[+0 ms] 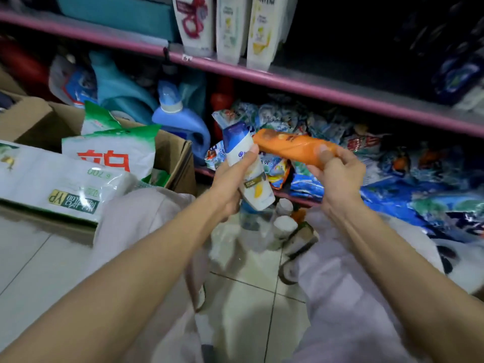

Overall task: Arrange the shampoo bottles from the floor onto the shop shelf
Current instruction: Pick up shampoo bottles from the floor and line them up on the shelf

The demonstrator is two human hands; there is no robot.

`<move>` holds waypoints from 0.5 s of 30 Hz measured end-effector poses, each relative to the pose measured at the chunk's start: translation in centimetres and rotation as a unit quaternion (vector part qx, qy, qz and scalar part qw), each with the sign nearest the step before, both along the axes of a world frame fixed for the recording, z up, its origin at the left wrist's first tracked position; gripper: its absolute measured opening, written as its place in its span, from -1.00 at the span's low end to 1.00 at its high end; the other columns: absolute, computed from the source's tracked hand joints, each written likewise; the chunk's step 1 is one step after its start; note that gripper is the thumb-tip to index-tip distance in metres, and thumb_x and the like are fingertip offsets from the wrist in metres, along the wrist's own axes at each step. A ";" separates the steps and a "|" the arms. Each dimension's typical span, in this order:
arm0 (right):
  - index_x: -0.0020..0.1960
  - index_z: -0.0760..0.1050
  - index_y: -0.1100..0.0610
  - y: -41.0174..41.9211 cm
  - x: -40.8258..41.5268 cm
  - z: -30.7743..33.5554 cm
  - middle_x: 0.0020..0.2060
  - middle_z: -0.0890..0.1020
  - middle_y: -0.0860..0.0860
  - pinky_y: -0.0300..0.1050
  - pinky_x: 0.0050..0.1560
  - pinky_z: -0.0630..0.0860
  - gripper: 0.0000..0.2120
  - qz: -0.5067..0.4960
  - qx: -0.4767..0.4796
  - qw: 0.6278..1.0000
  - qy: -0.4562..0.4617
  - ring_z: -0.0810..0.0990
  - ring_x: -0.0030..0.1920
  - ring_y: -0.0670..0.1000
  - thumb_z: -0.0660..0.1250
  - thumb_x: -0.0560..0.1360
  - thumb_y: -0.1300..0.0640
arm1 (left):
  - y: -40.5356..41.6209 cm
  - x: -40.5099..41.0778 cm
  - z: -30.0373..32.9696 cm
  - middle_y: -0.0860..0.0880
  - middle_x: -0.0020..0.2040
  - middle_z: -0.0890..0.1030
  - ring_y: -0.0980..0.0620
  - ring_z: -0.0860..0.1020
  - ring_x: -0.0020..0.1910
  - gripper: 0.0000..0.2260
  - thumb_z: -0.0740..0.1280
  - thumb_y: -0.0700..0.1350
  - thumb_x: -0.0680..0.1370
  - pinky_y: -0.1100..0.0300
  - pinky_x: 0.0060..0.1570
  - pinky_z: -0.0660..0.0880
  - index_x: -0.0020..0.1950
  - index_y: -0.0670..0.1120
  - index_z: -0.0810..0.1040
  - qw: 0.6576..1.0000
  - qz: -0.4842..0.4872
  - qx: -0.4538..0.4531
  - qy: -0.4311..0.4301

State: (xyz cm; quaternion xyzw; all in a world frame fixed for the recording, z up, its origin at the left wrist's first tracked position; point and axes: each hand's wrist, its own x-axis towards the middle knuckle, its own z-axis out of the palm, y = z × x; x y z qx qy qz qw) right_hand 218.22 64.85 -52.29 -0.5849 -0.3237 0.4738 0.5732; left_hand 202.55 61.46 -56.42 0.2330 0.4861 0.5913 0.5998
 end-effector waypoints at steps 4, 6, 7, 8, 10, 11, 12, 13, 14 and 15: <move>0.14 0.52 0.27 -0.1 2.8 6.0 -0.04 0.61 0.07 -0.11 0.02 0.63 -0.81 -0.011 0.029 0.997 0.068 0.61 -0.04 -0.03 0.29 0.55 0.26 | 1.8 -0.5 4.7 -0.04 -0.12 0.64 0.03 0.63 -0.20 -0.85 0.37 -0.01 0.52 0.14 -0.21 0.60 0.02 -0.05 0.54 0.999 -0.017 0.036 0.022; 0.09 0.52 0.23 -0.2 3.8 8.6 -0.10 0.62 0.01 -0.11 0.02 0.63 -0.86 -0.012 0.047 0.995 0.091 0.62 -0.08 -0.07 0.30 0.55 0.27 | 2.4 -0.6 6.9 -0.01 -0.17 0.63 0.06 0.62 -0.23 -0.89 0.36 -0.02 0.53 0.17 -0.22 0.58 -0.04 -0.05 0.53 0.998 -0.015 0.056 0.019; 0.12 0.50 0.23 -0.1 4.3 9.7 -0.10 0.61 0.00 -0.10 0.03 0.62 -0.84 -0.016 0.049 0.993 0.103 0.62 -0.07 -0.08 0.30 0.55 0.27 | 2.6 -0.7 7.9 0.00 -0.19 0.62 0.07 0.62 -0.23 -0.89 0.36 -0.02 0.53 0.17 -0.20 0.58 -0.06 -0.04 0.53 0.998 -0.012 0.061 0.018; 0.19 0.48 0.24 0.1 4.7 10.7 -0.07 0.60 -0.01 -0.09 0.06 0.61 -0.78 -0.019 0.050 0.992 0.113 0.61 -0.04 -0.06 0.30 0.55 0.28 | 2.8 -0.7 8.9 0.00 -0.20 0.62 0.07 0.61 -0.23 -0.90 0.36 -0.03 0.53 0.18 -0.22 0.57 -0.07 -0.04 0.52 0.998 -0.009 0.068 0.016; 0.30 0.42 0.27 0.7 5.2 12.5 0.04 0.58 0.02 -0.07 0.10 0.60 -0.67 -0.025 0.046 0.991 0.123 0.60 0.04 -0.02 0.30 0.55 0.28 | 3.1 -0.8 10.6 0.00 -0.20 0.62 0.07 0.61 -0.23 -0.88 0.36 -0.02 0.52 0.22 -0.27 0.57 -0.04 -0.05 0.52 0.996 -0.012 0.083 0.022; 0.32 0.41 0.27 1.2 5.3 13.2 0.09 0.57 0.04 -0.06 0.12 0.59 -0.65 -0.028 0.045 0.991 0.127 0.59 0.07 0.00 0.29 0.55 0.27 | 3.3 -0.8 11.5 -0.01 -0.17 0.63 0.06 0.62 -0.20 -0.85 0.37 0.00 0.51 0.21 -0.26 0.57 -0.01 -0.05 0.53 0.995 -0.018 0.090 0.032; 0.32 0.40 0.27 1.8 5.5 13.8 0.13 0.56 0.06 -0.05 0.13 0.59 -0.66 -0.035 0.044 0.990 0.128 0.58 0.10 0.01 0.28 0.56 0.27 | 3.5 -0.8 12.3 -0.01 -0.14 0.64 0.05 0.64 -0.16 -0.81 0.38 0.02 0.50 0.19 -0.23 0.58 0.03 -0.05 0.54 0.994 -0.024 0.097 0.041; 0.30 0.40 0.27 2.3 5.5 14.2 0.15 0.55 0.07 -0.05 0.15 0.58 -0.69 -0.043 0.046 0.989 0.131 0.58 0.10 0.00 0.27 0.56 0.28 | 3.8 -0.7 13.2 -0.01 -0.10 0.65 0.04 0.64 -0.10 -0.77 0.39 0.04 0.49 0.15 -0.17 0.57 0.06 -0.05 0.54 0.993 -0.028 0.101 0.046; 0.26 0.41 0.27 2.9 5.5 14.6 0.15 0.54 0.07 -0.04 0.16 0.57 -0.72 -0.055 0.044 0.989 0.128 0.57 0.08 -0.01 0.27 0.57 0.28 | 4.0 -0.7 13.9 -0.01 -0.08 0.65 0.02 0.63 -0.07 -0.76 0.40 0.04 0.48 0.12 -0.11 0.57 0.07 -0.05 0.54 0.993 -0.029 0.104 0.048; 0.21 0.42 0.27 3.5 5.4 14.8 0.15 0.52 0.08 -0.04 0.16 0.57 -0.78 -0.067 0.041 0.988 0.130 0.56 0.04 -0.02 0.26 0.57 0.29 | 4.3 -0.7 14.6 -0.01 -0.09 0.65 0.01 0.63 -0.06 -0.76 0.40 0.04 0.48 0.09 -0.08 0.56 0.07 -0.05 0.54 0.993 -0.029 0.108 0.048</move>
